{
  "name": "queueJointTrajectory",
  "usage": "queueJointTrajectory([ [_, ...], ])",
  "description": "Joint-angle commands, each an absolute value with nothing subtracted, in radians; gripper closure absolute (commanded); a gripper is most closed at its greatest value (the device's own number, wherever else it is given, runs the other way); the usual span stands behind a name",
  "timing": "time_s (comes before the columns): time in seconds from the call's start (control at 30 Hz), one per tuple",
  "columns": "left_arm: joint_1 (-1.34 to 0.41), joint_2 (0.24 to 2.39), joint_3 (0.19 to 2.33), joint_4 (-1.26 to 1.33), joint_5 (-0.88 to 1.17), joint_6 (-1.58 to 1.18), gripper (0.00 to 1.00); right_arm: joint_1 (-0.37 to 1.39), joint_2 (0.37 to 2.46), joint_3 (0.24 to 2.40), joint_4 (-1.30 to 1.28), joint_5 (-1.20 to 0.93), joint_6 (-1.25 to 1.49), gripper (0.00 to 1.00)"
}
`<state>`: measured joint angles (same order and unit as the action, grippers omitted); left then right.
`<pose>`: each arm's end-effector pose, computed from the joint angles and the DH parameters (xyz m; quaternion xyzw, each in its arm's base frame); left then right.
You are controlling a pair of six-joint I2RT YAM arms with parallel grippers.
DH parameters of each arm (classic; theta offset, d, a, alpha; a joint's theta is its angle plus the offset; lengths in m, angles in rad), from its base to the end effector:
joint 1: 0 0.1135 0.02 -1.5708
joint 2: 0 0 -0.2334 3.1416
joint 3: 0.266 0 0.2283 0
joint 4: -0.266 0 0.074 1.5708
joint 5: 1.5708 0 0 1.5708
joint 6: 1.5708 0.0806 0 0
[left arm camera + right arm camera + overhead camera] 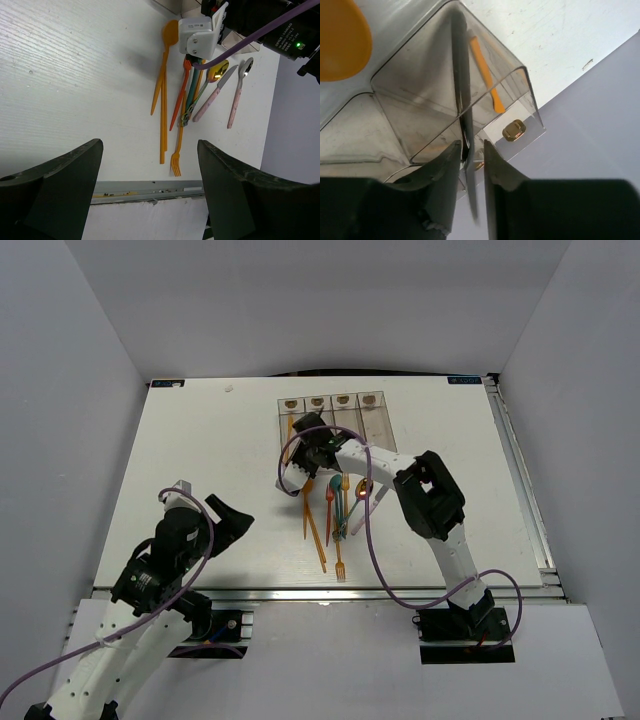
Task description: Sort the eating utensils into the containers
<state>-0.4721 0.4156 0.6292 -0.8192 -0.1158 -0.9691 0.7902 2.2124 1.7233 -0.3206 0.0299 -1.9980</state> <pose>0.1251 -0.0534 0.2254 -0.2435 0.8505 -0.2672 0.3820 0.3458 0.3457 0.1381 -0.9129 0.1687 -0.2223 0.2978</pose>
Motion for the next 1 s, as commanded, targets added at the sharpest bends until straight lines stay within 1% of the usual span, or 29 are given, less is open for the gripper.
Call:
queueJointTrajectory([
  [0.0,-0.469,0.408,0.637,-0.834,-0.118,-0.977,0.13,0.798,2.175,1.721,-0.268,0.012,-2.545,0.67],
  [0.03,-0.468,0.408,0.637,-0.834,-0.117,-0.977,0.13,0.798,2.174,1.721,-0.265,0.011,-2.542,0.66],
  [0.1,-0.468,0.413,0.640,-0.833,-0.117,-0.977,0.13,0.798,2.171,1.721,-0.265,0.009,-2.537,0.54],
  [0.13,-0.468,0.414,0.640,-0.833,-0.117,-0.977,0.13,0.796,2.168,1.721,-0.262,0.009,-2.534,0.51],
  [0.3,-0.468,0.425,0.649,-0.831,-0.120,-0.976,0.13,0.798,2.151,1.726,-0.261,0.009,-2.516,0.51],
  [0.43,-0.468,0.440,0.666,-0.825,-0.118,-0.968,0.13,0.798,2.128,1.753,-0.278,0.009,-2.450,0.51],
  [0.47,-0.469,0.445,0.670,-0.822,-0.117,-0.966,0.13,0.796,2.120,1.756,-0.285,-0.020,-2.435,0.51],
  [0.63,-0.469,0.469,0.701,-0.795,-0.109,-0.960,0.13,0.796,2.010,1.746,-0.316,-0.048,-2.303,0.51],
  [0.73,-0.469,0.491,0.706,-0.753,-0.083,-0.951,0.13,0.790,1.924,1.743,-0.368,-0.073,-2.142,0.52],
  [0.87,-0.468,0.538,0.709,-0.692,-0.040,-0.924,0.13,0.769,1.803,1.747,-0.465,-0.115,-1.780,0.51],
  [0.9,-0.469,0.549,0.709,-0.680,-0.031,-0.911,0.13,0.761,1.783,1.741,-0.469,-0.120,-1.541,0.52],
  [0.97,-0.468,0.586,0.709,-0.641,-0.008,-0.905,0.12,0.735,1.722,1.686,-0.420,-0.091,-1.232,0.63],
])
